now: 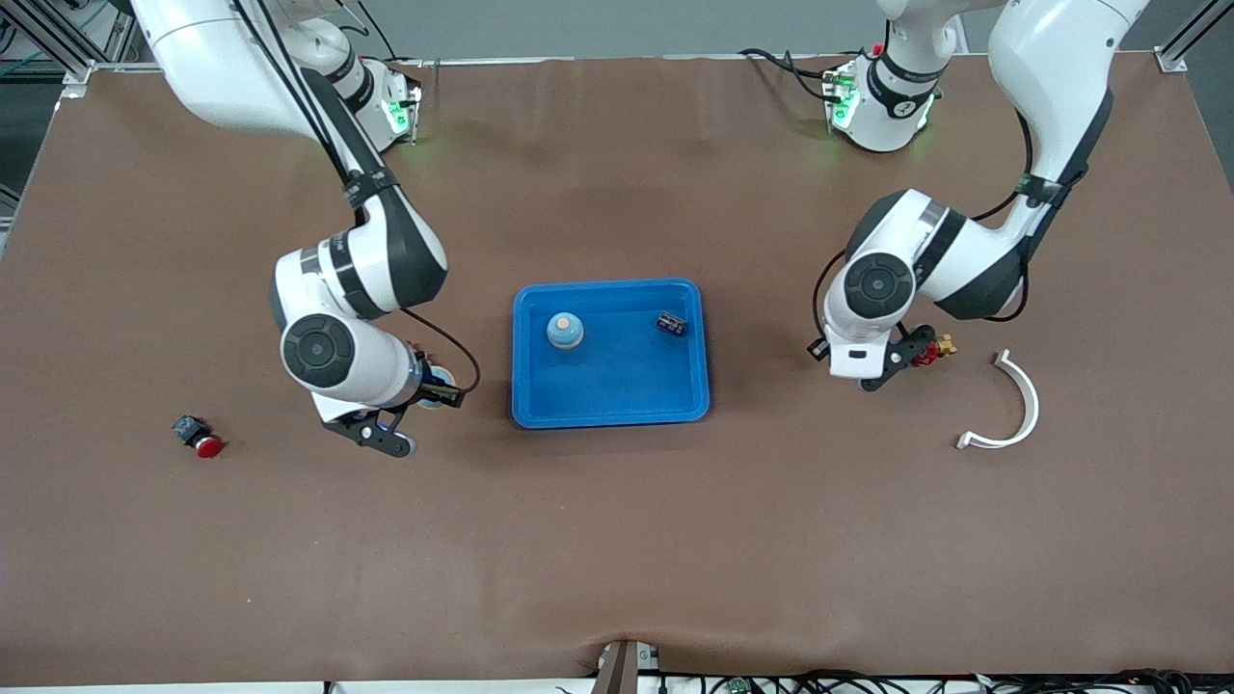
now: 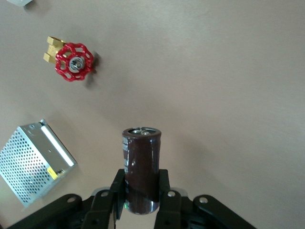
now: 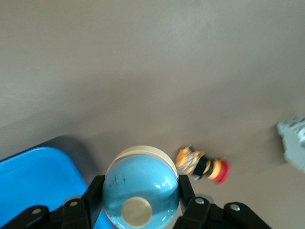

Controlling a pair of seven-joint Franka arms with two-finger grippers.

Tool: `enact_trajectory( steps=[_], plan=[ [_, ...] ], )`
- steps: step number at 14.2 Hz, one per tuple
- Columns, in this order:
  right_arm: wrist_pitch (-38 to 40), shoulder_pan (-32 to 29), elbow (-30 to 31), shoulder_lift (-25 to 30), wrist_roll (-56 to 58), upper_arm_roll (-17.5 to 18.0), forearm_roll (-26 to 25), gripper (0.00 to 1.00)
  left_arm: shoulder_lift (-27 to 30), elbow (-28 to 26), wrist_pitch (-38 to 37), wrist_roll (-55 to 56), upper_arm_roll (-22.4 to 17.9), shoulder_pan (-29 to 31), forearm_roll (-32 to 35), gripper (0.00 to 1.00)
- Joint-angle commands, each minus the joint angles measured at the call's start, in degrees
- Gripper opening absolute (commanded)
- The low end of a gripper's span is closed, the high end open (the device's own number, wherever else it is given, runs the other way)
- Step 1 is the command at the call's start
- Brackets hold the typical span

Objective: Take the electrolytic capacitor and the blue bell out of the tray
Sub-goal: 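Lift the capacitor out with the left gripper while the right gripper carries the bell, then lower the capacitor beside the red valve while the right gripper sets the bell down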

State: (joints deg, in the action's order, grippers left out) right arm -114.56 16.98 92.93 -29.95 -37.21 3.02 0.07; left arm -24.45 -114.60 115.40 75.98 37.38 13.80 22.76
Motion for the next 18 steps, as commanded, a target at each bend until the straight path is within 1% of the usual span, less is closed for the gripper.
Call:
enact_trajectory(
  steps=[1, 2, 4, 6, 9, 11, 12, 14, 17, 18],
  plan=[
    [-11.2, -2.8, 13.5, 6.6, 7.6, 0.8, -3.1, 0.00, 1.7, -3.3, 1.1, -3.6, 1.0, 4.6, -1.0, 0.00],
    [-15.3, -4.7, 16.8, 7.3, 11.1, 0.9, -3.1, 0.00, 1.4, -3.7, 1.1, -4.7, 1.0, 5.4, -1.0, 0.00],
    [-21.1, -7.8, 21.1, 7.8, 17.3, 0.9, -3.1, 0.00, 1.3, -4.2, 1.1, -4.9, 0.9, 6.8, -0.7, 0.00],
    [-25.4, -9.8, 24.0, 7.9, 21.4, 0.9, -3.1, 0.00, 1.1, -5.3, 2.2, -5.0, 0.9, 8.3, -0.3, 0.00],
    [-30.5, -11.5, 27.5, 7.5, 25.3, 0.9, -3.1, 0.00, 1.1, -8.8, 6.1, -5.1, 0.9, 10.0, -0.2, 0.00],
    [-32.8, -12.2, 28.5, 7.4, 26.5, 0.9, -3.1, 0.00, 0.4, -10.4, 7.4, -5.1, 0.8, 10.8, 0.1, 0.00],
    [-33.2, -12.7, 28.7, 7.3, 27.5, 0.9, -3.1, 0.00, 0.4, -10.9, 7.4, -5.1, 0.7, 10.9, 1.8, 0.00],
    [-33.6, -13.5, 28.6, 6.6, 29.5, 0.9, -3.1, 0.00, 0.2, -12.4, 8.1, -5.0, 0.8, 13.3, 3.7, 0.00],
    [-34.1, -14.6, 28.7, 5.9, 31.1, 1.0, -3.1, 0.00, -0.2, -13.3, 9.1, -5.0, 0.8, 13.7, 3.7, 0.00],
    [-35.8, -14.6, 29.4, 5.5, 31.1, 1.0, -3.0, 0.00, -0.9, -13.3, 9.7, -5.0, 0.7, 13.8, 3.7, 0.00]
  ],
)
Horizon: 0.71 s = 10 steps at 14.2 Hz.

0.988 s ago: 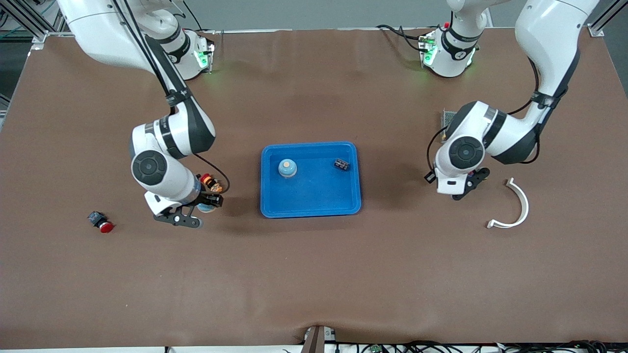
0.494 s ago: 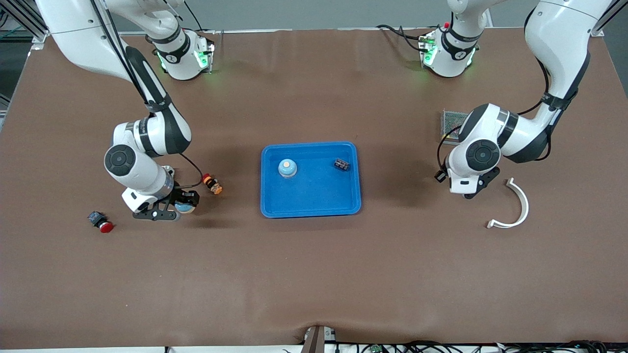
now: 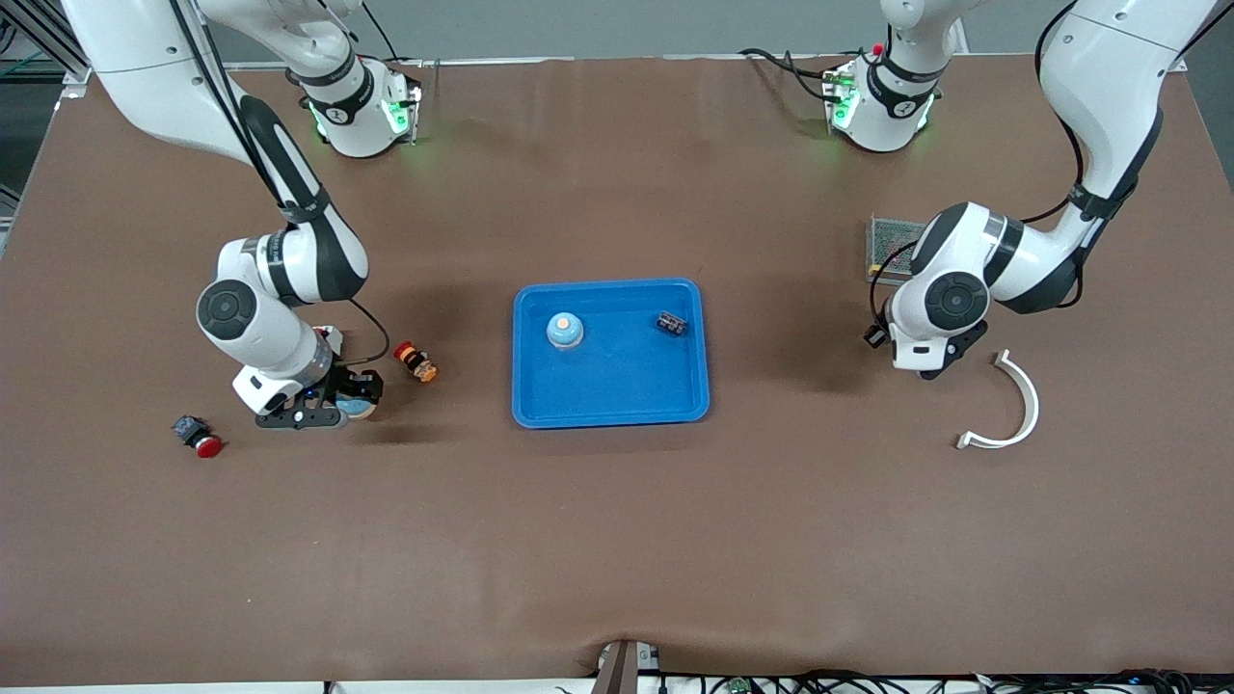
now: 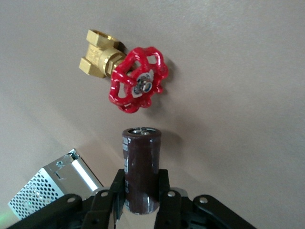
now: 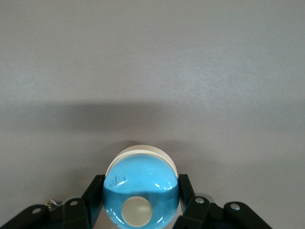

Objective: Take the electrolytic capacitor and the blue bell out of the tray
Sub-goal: 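Lower the capacitor beside the red valve while the right gripper sets the bell down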

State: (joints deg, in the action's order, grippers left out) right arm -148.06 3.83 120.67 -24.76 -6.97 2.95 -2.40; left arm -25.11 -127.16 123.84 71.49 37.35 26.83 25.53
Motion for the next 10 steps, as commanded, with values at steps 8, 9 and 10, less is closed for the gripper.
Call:
enact_trajectory(
  steps=[8, 9, 10],
  plan=[
    [-10.2, -1.6, 4.2, -2.8, 0.6, 1.3, 0.1, 0.00, -1.7, -0.6, 2.4, -0.4, 0.7, 0.9, 0.9, 0.00],
    [-10.2, -1.6, 4.2, -2.8, 0.6, 1.3, 0.1, 0.00, -1.7, -0.6, 2.4, -0.4, 0.6, 0.9, 0.9, 0.04],
    [-10.2, -1.6, 4.2, -2.8, 0.0, 1.3, 0.1, 0.00, -1.6, -0.5, 2.4, -0.4, 0.6, 0.9, 0.9, 0.21]
  ],
)
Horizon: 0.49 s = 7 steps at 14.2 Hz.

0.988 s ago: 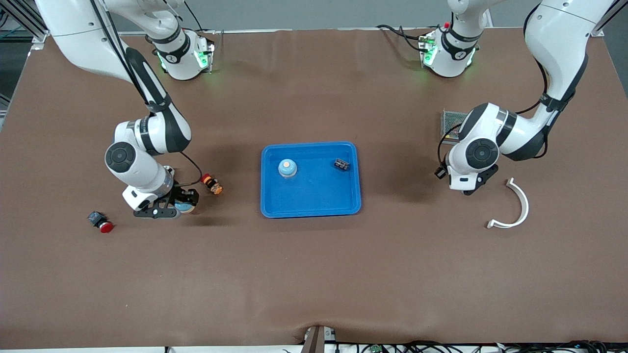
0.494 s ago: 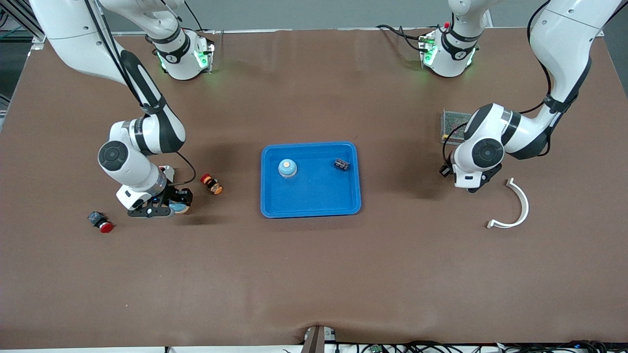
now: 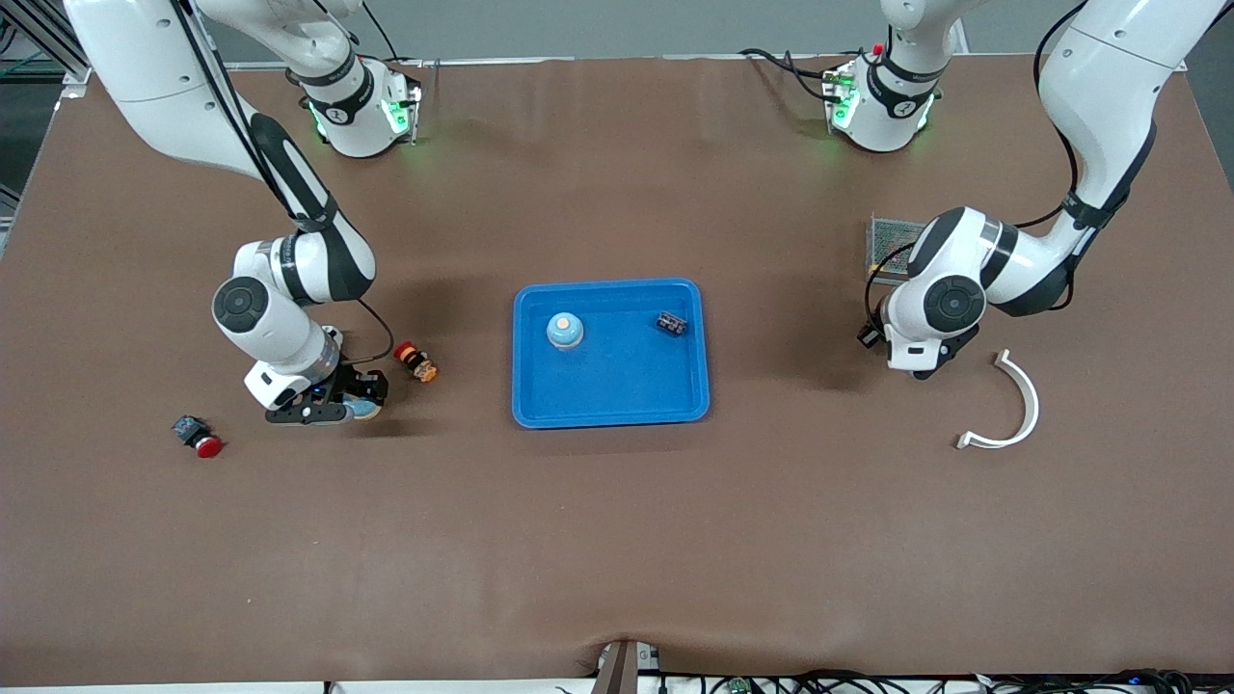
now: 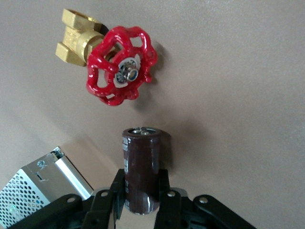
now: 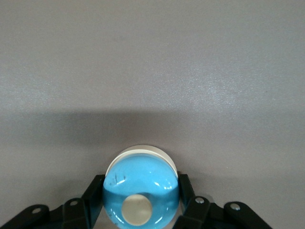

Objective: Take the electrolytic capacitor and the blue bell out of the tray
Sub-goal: 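Lower the capacitor beside the red valve while the right gripper sets the bell down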

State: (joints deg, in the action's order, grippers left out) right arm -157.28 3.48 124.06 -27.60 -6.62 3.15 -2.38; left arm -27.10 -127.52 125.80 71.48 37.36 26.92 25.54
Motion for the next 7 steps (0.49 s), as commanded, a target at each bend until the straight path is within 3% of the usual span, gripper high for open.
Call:
enact_trajectory(
  steps=[1, 2, 3, 4, 7],
  plan=[
    [-0.9, -1.3, 0.7, 0.0, -0.5, 1.1, 0.2, 0.00, 0.4, 0.1, 0.4, -0.4, 0.6, 0.8, 0.9, 0.43],
    [-0.4, -1.3, 0.6, 0.0, -0.4, 1.1, 0.4, 0.71, 0.3, 0.2, 0.4, -0.4, 0.6, 0.7, 0.9, 0.57],
    [-0.3, -1.2, 0.6, 0.0, -0.3, 1.1, 0.5, 1.00, 0.3, 0.5, 0.4, -0.4, 0.7, 0.6, 0.9, 0.77],
    [0.3, -1.1, 0.5, 0.4, -0.4, 1.2, 0.6, 1.00, 0.3, 0.8, 0.4, -0.4, 0.7, 0.6, 0.9, 1.00],
    [6.0, -0.4, -0.3, 3.3, -4.8, 1.6, 0.7, 1.00, 0.4, 2.3, 0.1, 0.5, 0.9, 0.2, 0.8, 1.00]
  ],
)
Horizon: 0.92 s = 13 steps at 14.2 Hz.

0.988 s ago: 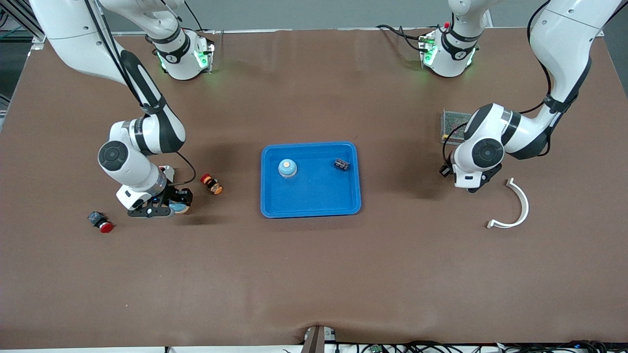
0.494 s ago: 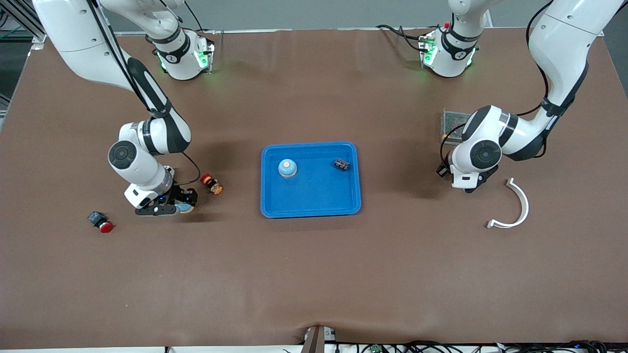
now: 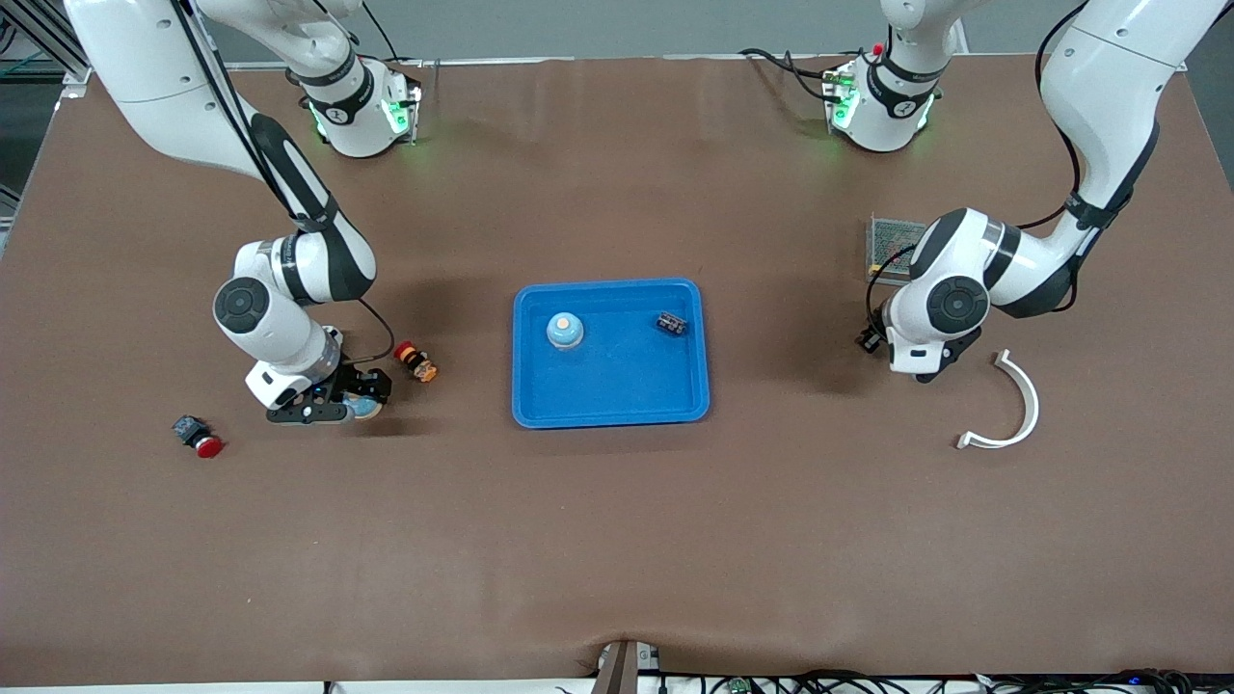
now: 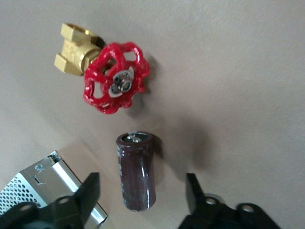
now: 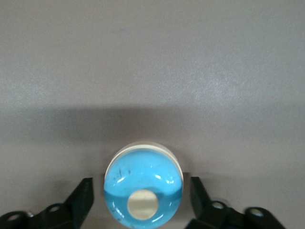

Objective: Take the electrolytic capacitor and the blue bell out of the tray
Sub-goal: 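Lower the capacitor beside the red valve while the right gripper sets the bell down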

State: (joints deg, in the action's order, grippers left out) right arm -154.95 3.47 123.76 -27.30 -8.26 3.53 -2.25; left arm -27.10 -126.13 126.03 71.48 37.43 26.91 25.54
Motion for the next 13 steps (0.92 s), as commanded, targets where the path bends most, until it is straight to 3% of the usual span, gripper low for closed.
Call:
enact_trajectory(
  steps=[1, 4, 8, 13],
  plan=[
    [5.9, -0.2, -0.8, 4.1, -6.1, 2.4, 0.6, 1.00, 0.4, 1.6, -0.3, 0.8, 0.9, -0.1, 0.7, 1.00],
    [15.4, 0.8, -5.5, 4.8, -21.5, 6.3, 0.5, 1.00, 0.4, 3.3, -0.5, 0.9, 1.2, -1.3, -0.2, 1.00],
    [15.8, 3.1, -6.3, 4.9, -27.4, 9.6, 0.5, 1.00, -0.8, 7.4, -0.5, 5.1, 1.2, -5.7, -2.1, 1.00],
    [14.5, 15.0, -6.2, 4.8, -33.3, 10.0, 0.5, 1.00, -4.1, 17.6, -3.8, 11.6, 1.1, -13.7, -13.1, 1.00]
  ],
)
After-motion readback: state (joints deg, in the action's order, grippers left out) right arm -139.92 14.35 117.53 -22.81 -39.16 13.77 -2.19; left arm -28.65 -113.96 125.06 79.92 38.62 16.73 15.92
